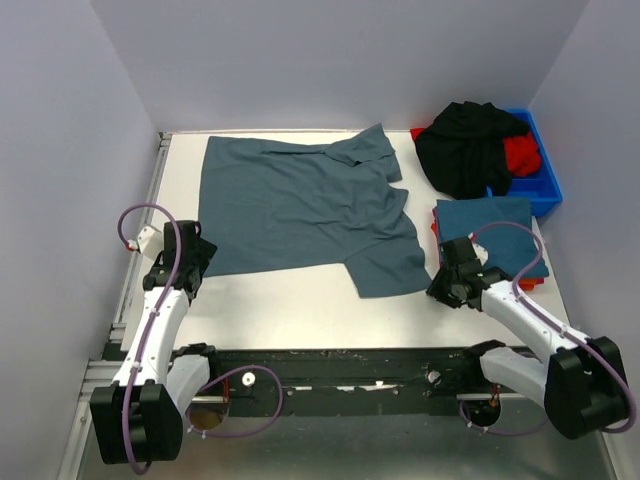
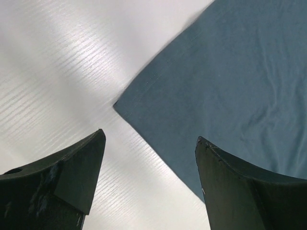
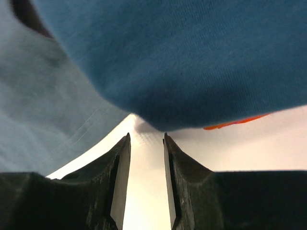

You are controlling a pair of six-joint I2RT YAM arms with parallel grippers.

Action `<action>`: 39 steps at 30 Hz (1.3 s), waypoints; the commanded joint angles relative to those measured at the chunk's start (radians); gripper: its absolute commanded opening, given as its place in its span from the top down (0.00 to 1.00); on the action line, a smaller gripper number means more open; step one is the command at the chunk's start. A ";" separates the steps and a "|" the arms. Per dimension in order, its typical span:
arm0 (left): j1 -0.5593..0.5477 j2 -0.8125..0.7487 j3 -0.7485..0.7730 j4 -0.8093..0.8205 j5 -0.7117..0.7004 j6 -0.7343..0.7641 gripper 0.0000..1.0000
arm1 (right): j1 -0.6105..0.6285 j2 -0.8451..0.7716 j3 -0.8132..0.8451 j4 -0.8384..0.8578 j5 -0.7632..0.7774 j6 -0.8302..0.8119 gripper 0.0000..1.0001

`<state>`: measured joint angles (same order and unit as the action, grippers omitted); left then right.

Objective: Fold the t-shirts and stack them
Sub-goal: Flatten out the tshirt

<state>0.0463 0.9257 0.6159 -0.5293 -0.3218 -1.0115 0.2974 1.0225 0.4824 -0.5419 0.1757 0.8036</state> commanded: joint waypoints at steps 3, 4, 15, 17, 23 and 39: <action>0.001 -0.002 0.004 -0.038 -0.063 -0.019 0.13 | -0.001 0.120 0.044 0.059 0.068 0.058 0.59; 0.001 -0.004 0.002 -0.041 -0.068 -0.024 0.13 | -0.003 0.128 0.048 0.065 0.073 0.063 0.59; 0.001 -0.016 -0.005 -0.049 -0.091 -0.045 0.13 | -0.001 0.183 0.082 0.086 0.128 0.123 0.61; 0.004 -0.013 -0.008 -0.046 -0.092 -0.050 0.13 | -0.001 0.208 0.096 0.083 0.127 0.134 0.64; 0.003 0.002 -0.021 -0.035 -0.099 -0.058 0.13 | -0.003 0.231 0.105 0.105 0.104 0.135 0.92; 0.004 0.062 -0.031 -0.061 -0.131 -0.136 0.15 | -0.003 -0.274 0.019 -0.147 0.048 0.078 0.99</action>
<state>0.0463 0.9722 0.6006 -0.5751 -0.4126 -1.1038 0.2974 0.8322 0.5491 -0.5804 0.2523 0.9077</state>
